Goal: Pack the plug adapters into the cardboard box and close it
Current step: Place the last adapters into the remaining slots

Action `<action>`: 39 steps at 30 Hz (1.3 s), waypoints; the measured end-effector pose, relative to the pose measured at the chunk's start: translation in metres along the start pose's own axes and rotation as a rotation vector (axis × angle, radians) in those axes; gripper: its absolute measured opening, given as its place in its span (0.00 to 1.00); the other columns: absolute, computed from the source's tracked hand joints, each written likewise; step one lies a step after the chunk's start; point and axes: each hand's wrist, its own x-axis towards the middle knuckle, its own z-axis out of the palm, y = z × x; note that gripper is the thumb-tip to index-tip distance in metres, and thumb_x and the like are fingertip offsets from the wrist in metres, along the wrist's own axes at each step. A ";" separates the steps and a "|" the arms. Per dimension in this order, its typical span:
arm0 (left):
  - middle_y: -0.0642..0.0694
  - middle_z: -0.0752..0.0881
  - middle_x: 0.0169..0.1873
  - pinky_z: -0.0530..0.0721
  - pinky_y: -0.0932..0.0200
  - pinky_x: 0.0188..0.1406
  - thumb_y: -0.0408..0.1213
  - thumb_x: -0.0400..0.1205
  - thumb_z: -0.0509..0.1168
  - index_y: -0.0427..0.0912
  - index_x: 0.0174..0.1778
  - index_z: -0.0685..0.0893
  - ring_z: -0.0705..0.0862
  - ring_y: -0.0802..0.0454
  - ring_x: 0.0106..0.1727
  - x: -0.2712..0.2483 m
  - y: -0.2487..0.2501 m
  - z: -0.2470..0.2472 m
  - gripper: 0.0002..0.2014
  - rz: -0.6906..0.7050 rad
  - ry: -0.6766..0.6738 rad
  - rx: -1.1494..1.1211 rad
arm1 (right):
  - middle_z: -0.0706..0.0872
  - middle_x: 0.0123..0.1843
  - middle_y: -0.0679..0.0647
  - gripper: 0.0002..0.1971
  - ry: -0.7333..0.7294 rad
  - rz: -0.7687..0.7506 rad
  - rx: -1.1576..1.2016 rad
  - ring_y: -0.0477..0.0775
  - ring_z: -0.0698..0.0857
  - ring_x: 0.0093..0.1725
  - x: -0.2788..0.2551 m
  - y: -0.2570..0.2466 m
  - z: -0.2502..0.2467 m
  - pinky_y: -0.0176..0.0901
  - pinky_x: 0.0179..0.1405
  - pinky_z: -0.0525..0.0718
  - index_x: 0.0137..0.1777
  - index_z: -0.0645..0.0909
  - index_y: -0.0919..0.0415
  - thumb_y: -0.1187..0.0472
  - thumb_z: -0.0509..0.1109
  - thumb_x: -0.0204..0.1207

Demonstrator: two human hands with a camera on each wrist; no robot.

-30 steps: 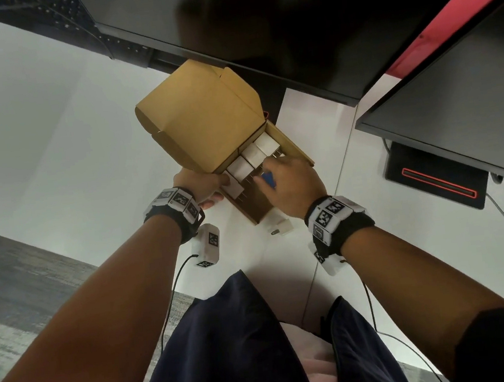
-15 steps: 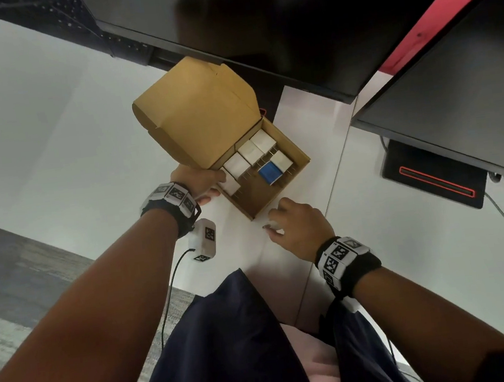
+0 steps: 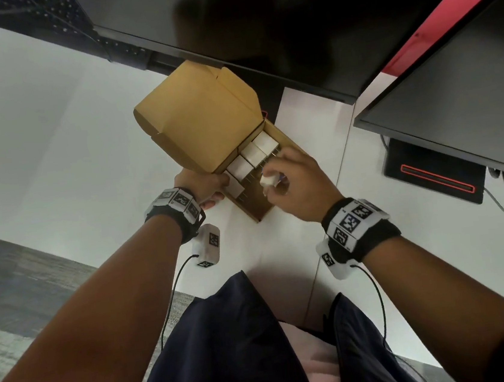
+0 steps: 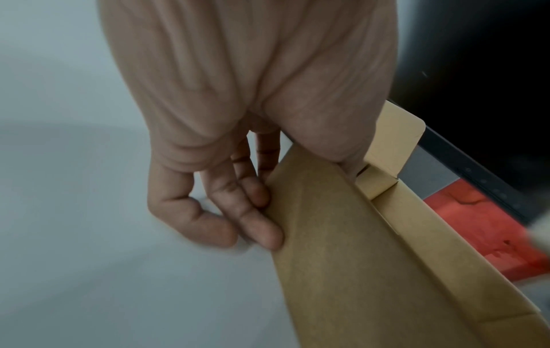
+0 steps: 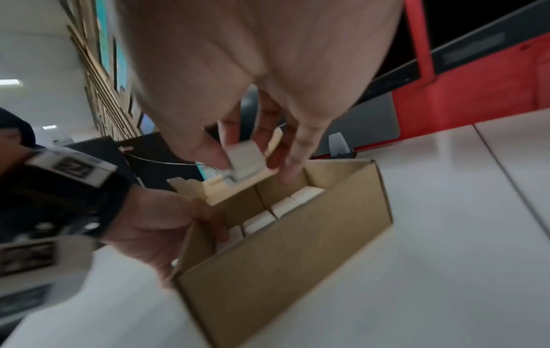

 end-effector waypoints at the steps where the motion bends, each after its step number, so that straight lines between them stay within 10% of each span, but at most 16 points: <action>1: 0.45 0.94 0.37 0.87 0.64 0.23 0.40 0.76 0.78 0.40 0.54 0.89 0.91 0.57 0.26 0.000 -0.001 0.000 0.13 0.003 0.004 0.002 | 0.77 0.54 0.49 0.08 -0.021 0.025 -0.026 0.52 0.83 0.46 0.008 0.000 0.001 0.56 0.44 0.90 0.53 0.83 0.55 0.60 0.74 0.75; 12: 0.44 0.96 0.36 0.96 0.53 0.45 0.42 0.78 0.77 0.42 0.52 0.90 0.93 0.52 0.36 -0.004 0.001 0.001 0.11 0.032 0.012 0.013 | 0.86 0.54 0.60 0.14 -0.363 0.025 -0.591 0.65 0.86 0.51 0.049 -0.011 0.029 0.52 0.43 0.84 0.56 0.82 0.62 0.75 0.71 0.73; 23: 0.44 0.95 0.39 0.93 0.59 0.36 0.43 0.79 0.78 0.42 0.51 0.88 0.95 0.52 0.41 -0.012 0.003 -0.002 0.11 0.000 0.000 -0.006 | 0.88 0.53 0.62 0.11 -0.449 -0.062 -0.774 0.63 0.87 0.51 0.053 -0.012 0.035 0.47 0.39 0.78 0.53 0.86 0.66 0.75 0.64 0.79; 29: 0.44 0.96 0.41 0.96 0.55 0.44 0.42 0.78 0.78 0.42 0.54 0.88 0.97 0.51 0.46 -0.012 0.003 -0.002 0.12 0.030 0.015 -0.010 | 0.88 0.58 0.62 0.12 -0.451 -0.124 -0.768 0.61 0.86 0.59 0.046 -0.005 0.035 0.47 0.53 0.86 0.58 0.88 0.66 0.72 0.64 0.81; 35: 0.42 0.93 0.37 0.96 0.49 0.45 0.49 0.75 0.80 0.44 0.48 0.90 0.94 0.44 0.39 -0.015 -0.005 -0.003 0.14 0.135 -0.061 -0.002 | 0.88 0.59 0.60 0.10 -0.162 -0.256 -0.608 0.63 0.84 0.57 0.038 0.005 0.012 0.55 0.52 0.86 0.53 0.89 0.65 0.70 0.75 0.73; 39: 0.48 0.86 0.52 0.86 0.53 0.46 0.44 0.74 0.77 0.49 0.64 0.82 0.85 0.49 0.51 -0.024 -0.013 -0.013 0.22 0.206 -0.109 -0.145 | 0.81 0.63 0.61 0.15 0.124 0.004 -0.522 0.63 0.77 0.62 0.036 0.014 -0.017 0.57 0.56 0.83 0.66 0.79 0.59 0.58 0.67 0.81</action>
